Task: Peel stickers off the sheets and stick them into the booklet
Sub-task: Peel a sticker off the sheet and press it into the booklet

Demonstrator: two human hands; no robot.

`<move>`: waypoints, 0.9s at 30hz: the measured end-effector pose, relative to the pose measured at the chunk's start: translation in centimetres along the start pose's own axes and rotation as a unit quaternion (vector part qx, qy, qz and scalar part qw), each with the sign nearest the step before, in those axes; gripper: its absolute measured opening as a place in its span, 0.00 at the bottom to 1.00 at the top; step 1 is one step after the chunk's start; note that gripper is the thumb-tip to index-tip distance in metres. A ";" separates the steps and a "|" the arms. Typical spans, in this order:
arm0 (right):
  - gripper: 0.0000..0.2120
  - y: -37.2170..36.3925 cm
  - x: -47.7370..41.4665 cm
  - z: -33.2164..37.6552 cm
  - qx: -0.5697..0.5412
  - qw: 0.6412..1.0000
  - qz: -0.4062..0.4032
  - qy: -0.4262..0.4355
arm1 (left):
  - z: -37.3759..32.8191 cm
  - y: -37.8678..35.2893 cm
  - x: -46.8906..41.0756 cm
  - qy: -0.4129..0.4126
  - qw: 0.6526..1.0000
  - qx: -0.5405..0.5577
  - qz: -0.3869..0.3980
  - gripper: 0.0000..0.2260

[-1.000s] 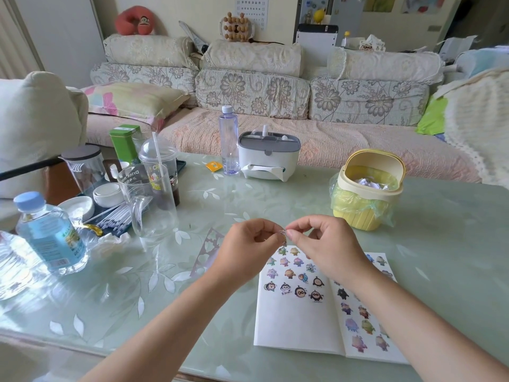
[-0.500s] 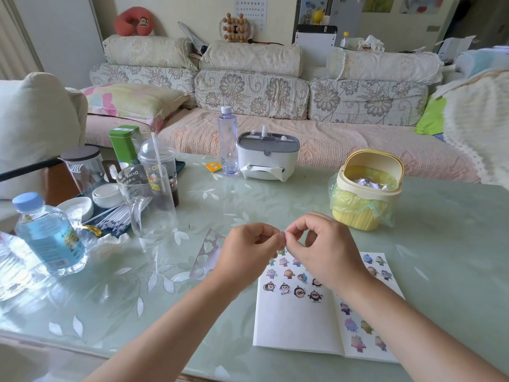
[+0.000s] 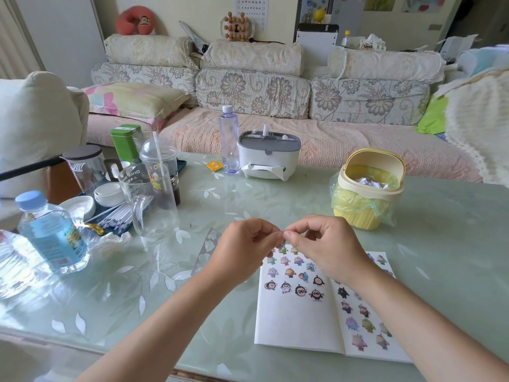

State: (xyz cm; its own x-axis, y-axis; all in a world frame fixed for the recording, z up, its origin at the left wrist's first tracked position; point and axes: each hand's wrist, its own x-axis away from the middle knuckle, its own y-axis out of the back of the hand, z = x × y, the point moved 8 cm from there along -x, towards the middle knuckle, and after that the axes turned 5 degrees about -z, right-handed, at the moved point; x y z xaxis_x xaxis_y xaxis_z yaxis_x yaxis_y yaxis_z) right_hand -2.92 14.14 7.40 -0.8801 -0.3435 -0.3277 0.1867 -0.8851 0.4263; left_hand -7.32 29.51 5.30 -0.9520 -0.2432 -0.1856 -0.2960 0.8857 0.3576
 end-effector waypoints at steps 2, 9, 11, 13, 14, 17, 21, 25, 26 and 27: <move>0.04 0.0 0.1 0.2 0.010 1.000 -0.006 0.010 | 0.2 0.1 0.1 0.026 0.999 0.026 -0.002 0.06; 0.07 -0.1 -0.1 -0.3 0.002 0.999 -0.034 -0.024 | 0.4 -0.6 0.7 0.079 0.989 0.127 0.000 0.06; 0.07 -0.3 -0.2 -0.5 0.003 0.999 -0.035 -0.033 | 0.4 -0.6 0.7 0.076 0.990 0.122 -0.008 0.06; 0.07 -0.5 -0.4 -0.6 -0.008 0.999 -0.022 -0.046 | 0.2 -0.6 0.6 0.076 0.989 0.123 -0.009 0.07; 0.07 -0.7 -0.4 -0.7 -0.021 0.998 -0.010 -0.054 | 0.2 -0.5 0.5 0.076 0.989 0.124 -0.007 0.07; 0.08 -0.9 -0.5 -1.1 -0.057 0.996 0.023 -0.072 | 0.0 -0.4 0.4 0.075 0.989 0.125 0.005 0.07; 0.08 -0.7 -0.5 -0.7 -0.048 0.996 0.051 -0.061 | -0.1 -0.5 0.5 0.080 0.989 0.124 0.022 0.07; 0.08 -0.6 -0.3 -0.3 -0.024 0.997 0.054 -0.048 | -0.1 -0.6 0.6 0.079 0.990 0.114 0.031 0.07; 0.09 -0.6 -0.3 -0.3 -0.016 0.998 0.053 -0.041 | -0.1 -0.6 0.6 0.078 0.991 0.108 0.033 0.07; 0.09 -0.6 -0.3 -0.3 -0.008 0.998 0.053 -0.036 | -0.1 -0.7 0.7 0.077 0.991 0.101 0.036 0.07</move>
State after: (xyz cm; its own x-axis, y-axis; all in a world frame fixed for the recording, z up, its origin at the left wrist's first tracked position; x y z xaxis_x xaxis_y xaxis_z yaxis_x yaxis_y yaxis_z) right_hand -2.68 14.70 6.96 -0.8839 -0.4122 -0.2209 0.2859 -0.8500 0.4424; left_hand -7.76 28.72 5.06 -0.9751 -0.2209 -0.0191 -0.2209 0.9602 0.1710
